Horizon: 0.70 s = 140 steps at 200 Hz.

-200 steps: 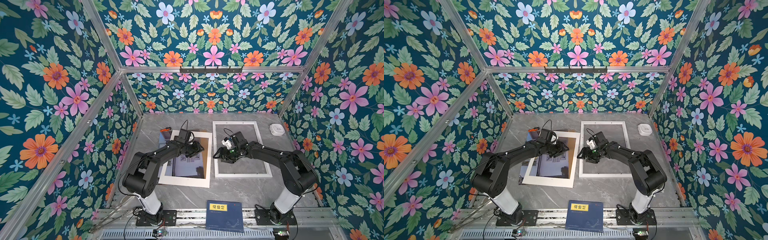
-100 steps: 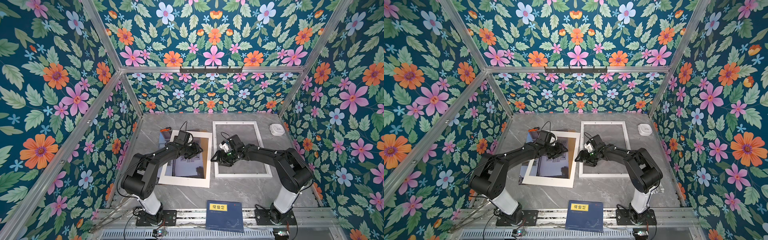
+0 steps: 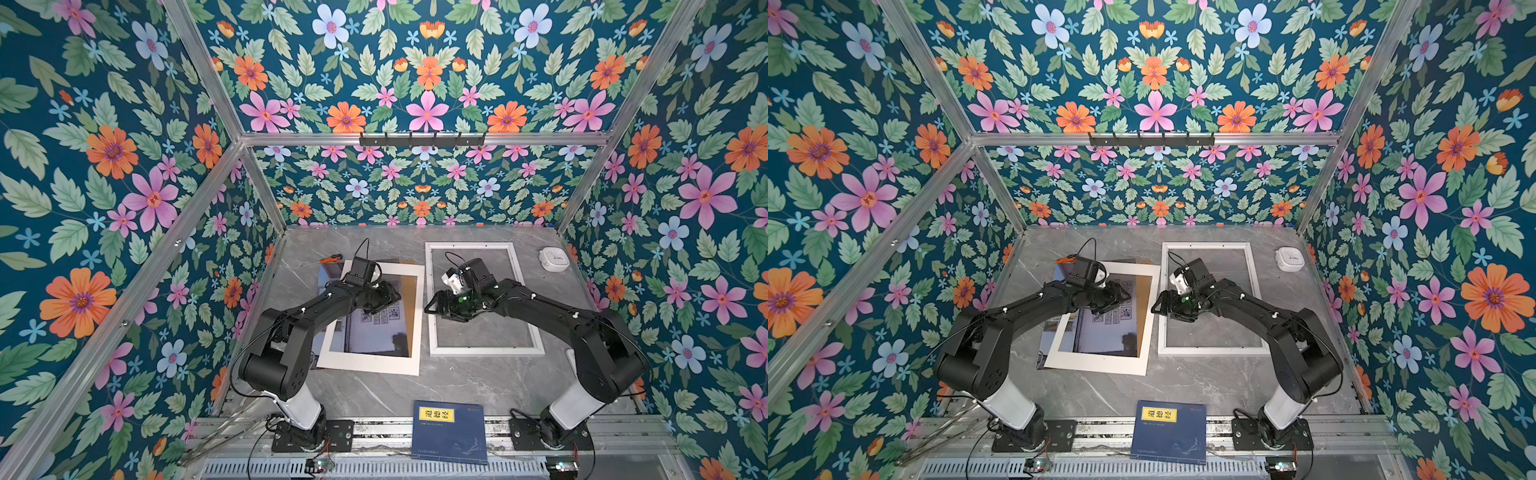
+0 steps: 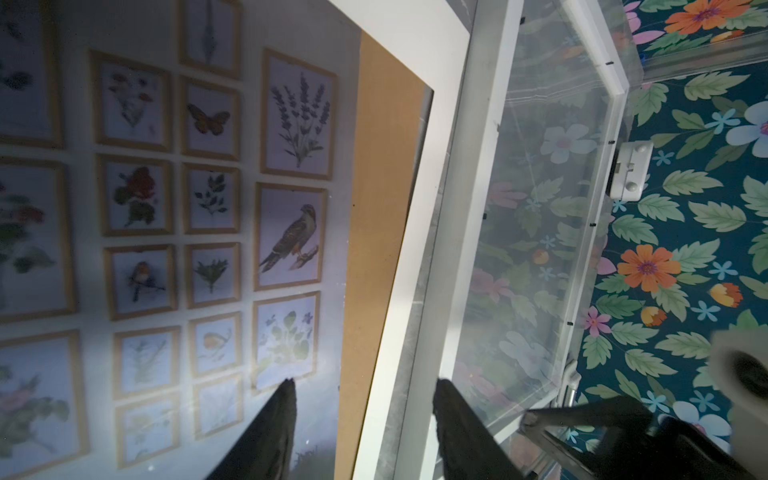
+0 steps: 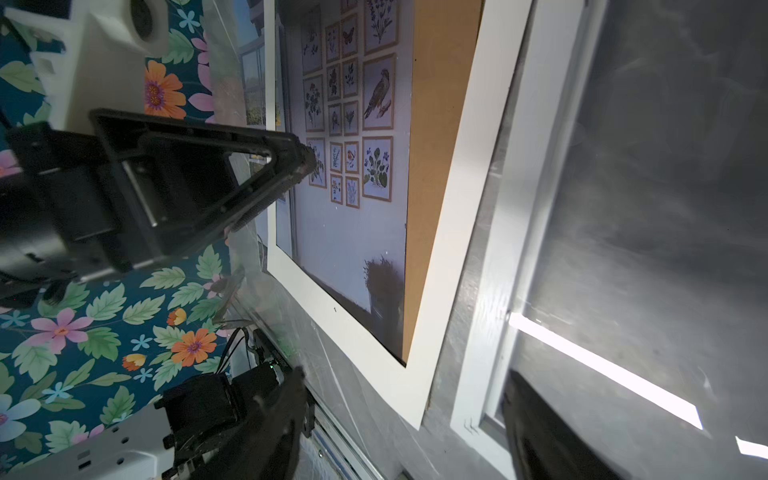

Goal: Put the photo into the frame

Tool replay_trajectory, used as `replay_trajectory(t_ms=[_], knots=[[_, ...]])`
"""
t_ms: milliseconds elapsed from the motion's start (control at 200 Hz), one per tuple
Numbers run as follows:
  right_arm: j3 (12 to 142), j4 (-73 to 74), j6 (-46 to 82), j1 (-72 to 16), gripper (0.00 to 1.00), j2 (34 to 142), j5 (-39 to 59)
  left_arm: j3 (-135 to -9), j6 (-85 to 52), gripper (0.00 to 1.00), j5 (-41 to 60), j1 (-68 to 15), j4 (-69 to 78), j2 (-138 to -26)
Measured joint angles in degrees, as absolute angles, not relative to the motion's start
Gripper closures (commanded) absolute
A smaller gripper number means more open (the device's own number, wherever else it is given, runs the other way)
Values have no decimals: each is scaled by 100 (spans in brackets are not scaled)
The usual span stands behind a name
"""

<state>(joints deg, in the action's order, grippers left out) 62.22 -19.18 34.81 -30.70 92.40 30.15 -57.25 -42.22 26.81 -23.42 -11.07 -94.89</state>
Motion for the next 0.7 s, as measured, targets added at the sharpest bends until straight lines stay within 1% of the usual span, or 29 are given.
replay_trajectory(t_ms=[95,175,300,325,480,700], knots=[[6178,-2222,3376,-2987,25,8932,2786,-5723,-4189,44,2694,-2353,-1120,-9489],[5990,-2569,3317,-2744,25,8604,2593,-5725,-4182,44,2700,-2364,-1120,-9494],[5642,-3197,3269,-2152,25,8007,2482,-5745,-4165,44,2698,-2353,-1125,-9504],[5566,-3328,3258,-2038,21,7872,2462,-5749,-4165,44,2698,-2351,-1125,-9504],[5054,-3944,3214,-1219,19,7207,2401,-5833,-4163,44,2705,-2351,-1125,-9612],[4530,-4287,3087,-287,19,6925,2429,-5920,-4163,44,2744,-2351,-1111,-9747]])
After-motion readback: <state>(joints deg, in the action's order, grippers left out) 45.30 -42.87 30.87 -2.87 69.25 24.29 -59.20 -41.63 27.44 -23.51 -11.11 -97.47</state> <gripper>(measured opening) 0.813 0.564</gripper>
